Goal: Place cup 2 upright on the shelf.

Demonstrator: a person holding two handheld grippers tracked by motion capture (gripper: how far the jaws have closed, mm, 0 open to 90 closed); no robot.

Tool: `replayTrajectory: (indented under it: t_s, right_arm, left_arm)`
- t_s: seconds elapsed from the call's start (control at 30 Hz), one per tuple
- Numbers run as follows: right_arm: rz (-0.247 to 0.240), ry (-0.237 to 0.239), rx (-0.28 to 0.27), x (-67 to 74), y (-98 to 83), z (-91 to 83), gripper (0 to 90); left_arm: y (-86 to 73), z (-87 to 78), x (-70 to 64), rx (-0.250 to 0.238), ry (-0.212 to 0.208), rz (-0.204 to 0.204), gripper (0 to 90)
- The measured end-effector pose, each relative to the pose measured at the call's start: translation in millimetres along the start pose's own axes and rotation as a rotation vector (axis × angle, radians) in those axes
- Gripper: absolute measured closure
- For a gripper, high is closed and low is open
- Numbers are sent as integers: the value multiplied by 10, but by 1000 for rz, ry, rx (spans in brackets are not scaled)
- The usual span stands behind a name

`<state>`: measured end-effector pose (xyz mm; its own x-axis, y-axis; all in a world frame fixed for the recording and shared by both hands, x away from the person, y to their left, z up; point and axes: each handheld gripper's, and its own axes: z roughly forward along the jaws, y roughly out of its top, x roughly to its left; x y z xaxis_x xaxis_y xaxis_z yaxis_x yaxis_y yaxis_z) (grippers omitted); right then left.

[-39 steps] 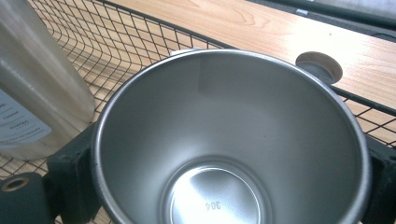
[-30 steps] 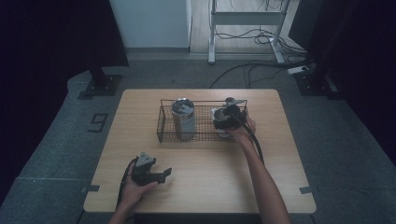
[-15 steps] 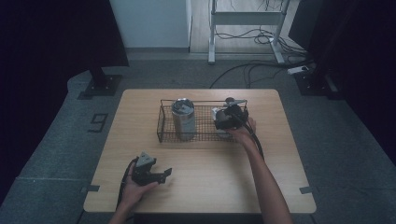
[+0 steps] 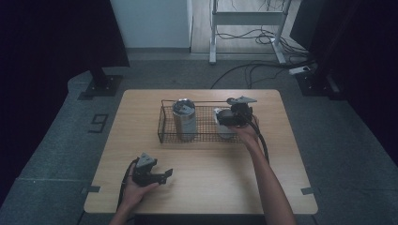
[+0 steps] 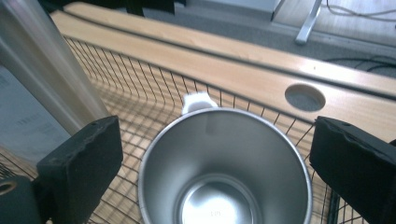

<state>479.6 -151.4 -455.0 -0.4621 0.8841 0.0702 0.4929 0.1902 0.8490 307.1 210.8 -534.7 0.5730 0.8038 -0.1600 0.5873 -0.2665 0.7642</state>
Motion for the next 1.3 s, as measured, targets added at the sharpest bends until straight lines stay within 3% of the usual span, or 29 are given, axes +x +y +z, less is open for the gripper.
replayTrajectory:
  t_s: [0.17,0.4,0.7,1.0,1.3]
  right_arm:
    - [-9,13,-31,45,26,-113,42]
    - [-19,33,-84,78,-73,-305,83]
    - [-29,69,-100,100,-244,-544,110]
    - [-11,102,-127,76,-505,-815,130]
    - [-1,98,-117,33,-846,-1017,130]
  left_arm:
    - [-1,-3,1,-1,3,0,154]
    - [-4,0,2,0,6,1,154]
    - [-5,4,-6,0,7,6,154]
    - [-5,0,-7,0,8,6,154]
    - [-7,4,-12,2,10,8,154]
